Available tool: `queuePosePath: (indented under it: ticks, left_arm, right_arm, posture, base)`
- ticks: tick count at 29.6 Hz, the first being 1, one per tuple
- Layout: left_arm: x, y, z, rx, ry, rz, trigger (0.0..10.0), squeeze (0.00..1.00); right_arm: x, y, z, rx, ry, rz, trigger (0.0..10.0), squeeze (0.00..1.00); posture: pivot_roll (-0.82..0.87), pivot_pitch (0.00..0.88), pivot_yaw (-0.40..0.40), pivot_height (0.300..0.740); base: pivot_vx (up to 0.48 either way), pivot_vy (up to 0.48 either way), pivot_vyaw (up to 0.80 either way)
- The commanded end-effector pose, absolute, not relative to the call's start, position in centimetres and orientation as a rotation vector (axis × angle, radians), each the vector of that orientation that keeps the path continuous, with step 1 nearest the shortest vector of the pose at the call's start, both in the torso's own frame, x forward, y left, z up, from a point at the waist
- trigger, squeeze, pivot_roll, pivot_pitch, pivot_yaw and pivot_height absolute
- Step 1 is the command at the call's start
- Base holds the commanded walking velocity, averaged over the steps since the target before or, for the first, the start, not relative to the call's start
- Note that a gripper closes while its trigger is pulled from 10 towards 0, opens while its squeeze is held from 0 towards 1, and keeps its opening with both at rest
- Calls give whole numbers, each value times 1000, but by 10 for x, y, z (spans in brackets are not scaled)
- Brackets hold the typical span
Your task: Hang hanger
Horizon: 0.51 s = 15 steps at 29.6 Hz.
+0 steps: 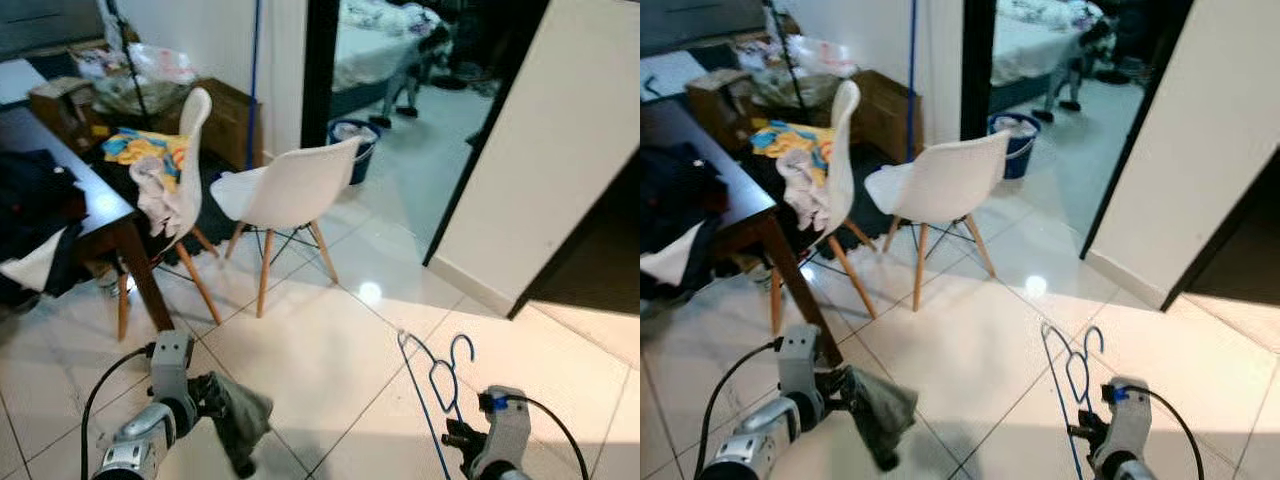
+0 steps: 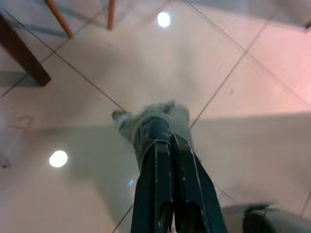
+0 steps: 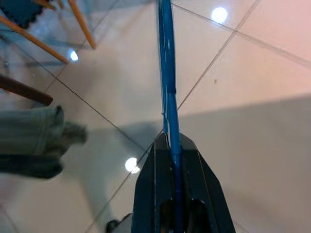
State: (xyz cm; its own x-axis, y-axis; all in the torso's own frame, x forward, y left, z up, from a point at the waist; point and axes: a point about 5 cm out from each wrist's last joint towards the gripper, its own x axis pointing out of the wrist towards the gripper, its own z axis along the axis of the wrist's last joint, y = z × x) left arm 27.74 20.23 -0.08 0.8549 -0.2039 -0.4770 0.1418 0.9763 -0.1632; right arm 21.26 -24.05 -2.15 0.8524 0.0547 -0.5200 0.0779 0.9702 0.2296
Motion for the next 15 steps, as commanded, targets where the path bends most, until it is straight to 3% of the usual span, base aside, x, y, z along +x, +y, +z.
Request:
queuePosePath:
  ticks: [1, 15]
  left_arm:
    - [279, 198, 0, -98, 509, -201, 10000, 0]
    - [278, 198, -2, -106, 504, -202, 10000, 0]
  right_arm:
    - [208, -246, -23, 252, 548, -34, 10000, 0]
    - [207, -248, -28, 261, 555, -19, 10000, 0]
  posture:
    - [-19, 114, 6, 740]
    - [-20, 95, 1, 740]
  base:
    - [0, 0, -800]
    - [0, 0, -800]
